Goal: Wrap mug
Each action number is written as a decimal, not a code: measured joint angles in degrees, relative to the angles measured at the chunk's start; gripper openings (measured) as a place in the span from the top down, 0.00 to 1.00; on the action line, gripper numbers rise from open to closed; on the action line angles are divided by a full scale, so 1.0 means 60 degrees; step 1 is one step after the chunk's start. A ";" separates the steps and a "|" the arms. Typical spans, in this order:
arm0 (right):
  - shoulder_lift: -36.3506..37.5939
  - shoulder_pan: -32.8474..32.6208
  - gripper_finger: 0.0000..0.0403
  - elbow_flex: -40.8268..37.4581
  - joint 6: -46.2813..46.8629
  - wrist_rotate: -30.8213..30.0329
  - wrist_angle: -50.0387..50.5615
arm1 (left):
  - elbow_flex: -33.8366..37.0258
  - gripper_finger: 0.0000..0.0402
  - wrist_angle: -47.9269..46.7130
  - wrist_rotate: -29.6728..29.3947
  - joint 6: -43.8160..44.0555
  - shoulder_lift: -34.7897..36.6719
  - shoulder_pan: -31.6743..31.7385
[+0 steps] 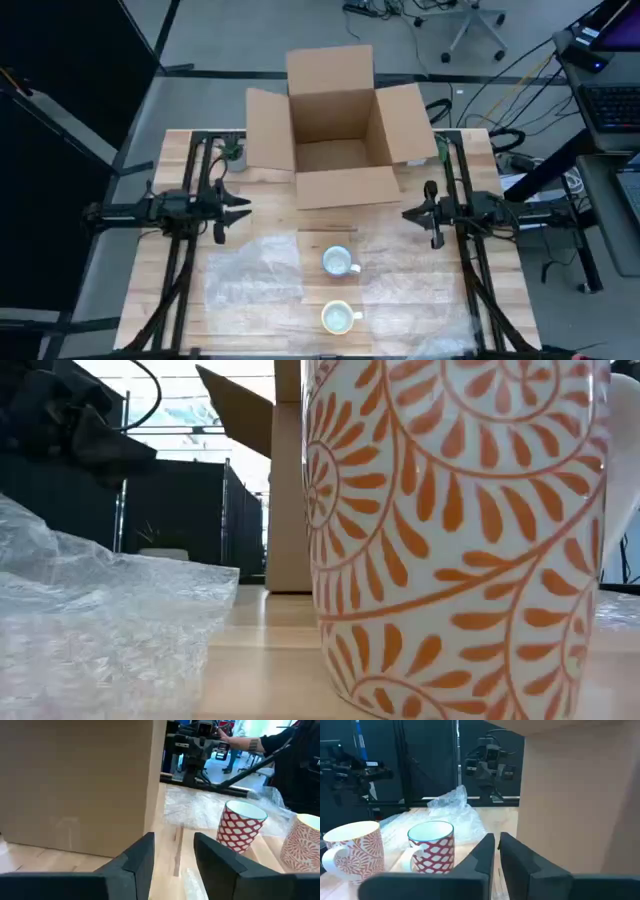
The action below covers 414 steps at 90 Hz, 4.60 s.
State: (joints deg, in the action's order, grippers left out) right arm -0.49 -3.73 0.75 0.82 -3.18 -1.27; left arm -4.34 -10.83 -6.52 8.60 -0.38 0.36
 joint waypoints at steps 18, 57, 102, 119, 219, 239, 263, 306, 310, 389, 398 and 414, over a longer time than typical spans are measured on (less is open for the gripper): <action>0.0000 -0.0001 0.96 0.0001 0.0000 0.0002 0.0002 | -0.0002 0.68 0.0000 0.0000 0.0000 0.0001 0.0000; -0.0003 -0.0003 0.96 0.0000 0.0000 0.0002 0.0002 | 0.0000 0.68 0.0000 -0.0001 0.0000 0.0001 -0.0001; -0.0002 0.0000 0.96 0.0003 0.0000 0.0003 0.0003 | 0.0000 0.68 0.0000 -0.0001 0.0000 0.0000 -0.0001; 0.0000 0.0000 0.96 0.0003 0.0000 0.0003 -0.0001 | 0.0000 0.68 0.0000 -0.0002 0.0000 0.0000 0.0000; -0.0001 -0.0001 0.96 0.0000 0.0000 0.0003 0.0003 | 0.0000 0.68 0.0000 -0.0002 0.0000 0.0003 0.0000; -0.0001 -0.0001 0.96 0.0000 0.0000 0.0001 0.0000 | 0.0000 0.68 0.0000 0.0000 0.0000 0.0000 -0.0003; 0.0000 -0.0003 0.96 0.0000 0.0003 -0.0001 -0.0069 | 0.0000 0.68 0.0000 0.0000 0.0000 0.0002 -0.0001; -0.0029 -0.0011 0.96 0.0000 0.4058 -0.1042 -0.0252 | 0.0000 0.68 0.0000 -0.0003 0.0000 0.0000 -0.0003; -0.0029 -0.0011 0.96 0.0000 0.3944 -0.1031 -0.0246 | 0.0000 0.68 0.0000 -0.0003 0.0000 0.0001 -0.0003; -0.4121 -0.1549 0.93 0.1207 0.3391 -0.0025 -0.4493 | 0.0000 0.68 0.0000 0.0000 0.0000 0.0000 -0.0002; -0.5372 -0.2415 0.89 0.2554 0.1969 -0.0479 -0.3495 | 0.0000 0.68 0.0000 -0.0002 0.0000 0.0002 -0.0002; -0.7669 -0.3558 0.81 0.4783 -0.0367 -0.2154 -0.0881 | 0.0000 0.68 0.0000 -0.0004 0.0000 0.0000 -0.0003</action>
State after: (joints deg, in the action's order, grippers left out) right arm -46.50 -25.08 29.45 -1.38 -16.10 -6.56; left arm -4.34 -10.83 -6.55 8.60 -0.38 0.34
